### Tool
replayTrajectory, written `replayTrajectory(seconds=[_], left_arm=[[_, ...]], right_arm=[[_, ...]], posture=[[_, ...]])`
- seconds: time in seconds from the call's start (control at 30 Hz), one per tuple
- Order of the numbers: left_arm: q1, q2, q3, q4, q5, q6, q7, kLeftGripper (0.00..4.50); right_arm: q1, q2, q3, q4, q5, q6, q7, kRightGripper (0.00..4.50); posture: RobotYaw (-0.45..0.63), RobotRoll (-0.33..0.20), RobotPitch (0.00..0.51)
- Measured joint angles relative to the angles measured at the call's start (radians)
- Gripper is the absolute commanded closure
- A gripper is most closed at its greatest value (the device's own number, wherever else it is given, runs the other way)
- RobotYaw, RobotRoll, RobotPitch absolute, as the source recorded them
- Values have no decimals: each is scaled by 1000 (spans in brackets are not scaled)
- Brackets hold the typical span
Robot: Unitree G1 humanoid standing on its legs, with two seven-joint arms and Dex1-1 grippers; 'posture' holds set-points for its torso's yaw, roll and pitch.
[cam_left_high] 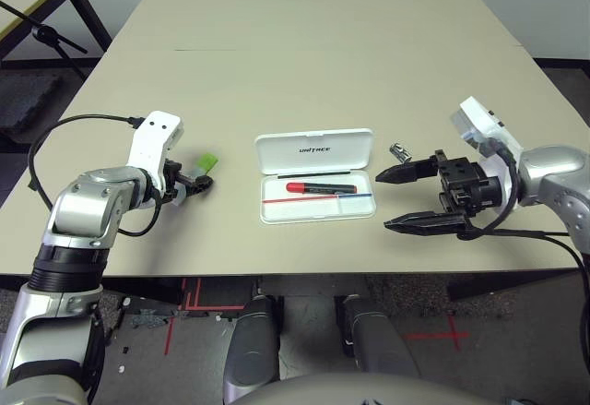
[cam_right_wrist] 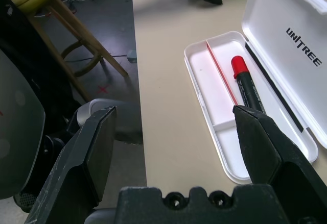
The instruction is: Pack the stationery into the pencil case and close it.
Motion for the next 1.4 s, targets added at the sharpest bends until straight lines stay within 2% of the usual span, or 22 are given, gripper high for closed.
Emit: replayTrajectory(seconds=[0.1, 0.13, 0.23, 0.37, 0.53, 0.63, 0.8, 0.93, 1.1, 1.2, 1.4], left_arm=[[-3, 7, -1, 1, -1, 12, -5, 3322], [-3, 12, -2, 2, -1, 13, -9, 3429], [2, 41, -2, 4, -3, -3, -35, 3421], [65, 108, -1, -19, -16, -143, -137, 3421], [201, 206, 16, -29, -28, -441, -344, 3421], [291, 267, 46, -94, -54, -599, -488, 3421], [309, 329, 62, -165, -67, -646, -569, 3421], [273, 329, 56, -258, -103, -603, -580, 3421], [159, 304, -27, -339, -102, -517, -560, 3421], [60, 235, -118, -378, -100, -423, -518, 3421], [-93, 112, -278, -389, -77, -344, -480, 3421]], right_arm=[[0, 0, 5, 0, 0, -3, -2, 0], [0, 0, 6, 0, 0, -4, -3, 0], [0, 0, 12, 0, -6, -14, -5, 0], [-3, 3, 16, 2, -12, -22, -8, 0], [-8, 12, 24, 7, -26, -35, -11, 0], [-14, 17, 29, 11, -33, -44, -12, 0], [-23, 28, 46, 24, -47, -54, -14, 0], [-26, 29, 50, 34, -52, -57, -14, 0], [-29, 25, 53, 45, -65, -66, -10, 0], [-30, 24, 54, 49, -71, -70, -10, 0], [-23, 16, 52, 48, -75, -70, -12, 0]], posture=[[-45, 0, 136], [-44, 0, 135], [-44, 0, 133], [-42, 0, 132], [-28, 0, 128], [-23, 0, 127], [-17, 0, 126], [-19, 0, 126], [-32, 0, 127], [-40, 0, 128], [-63, 0, 135]])
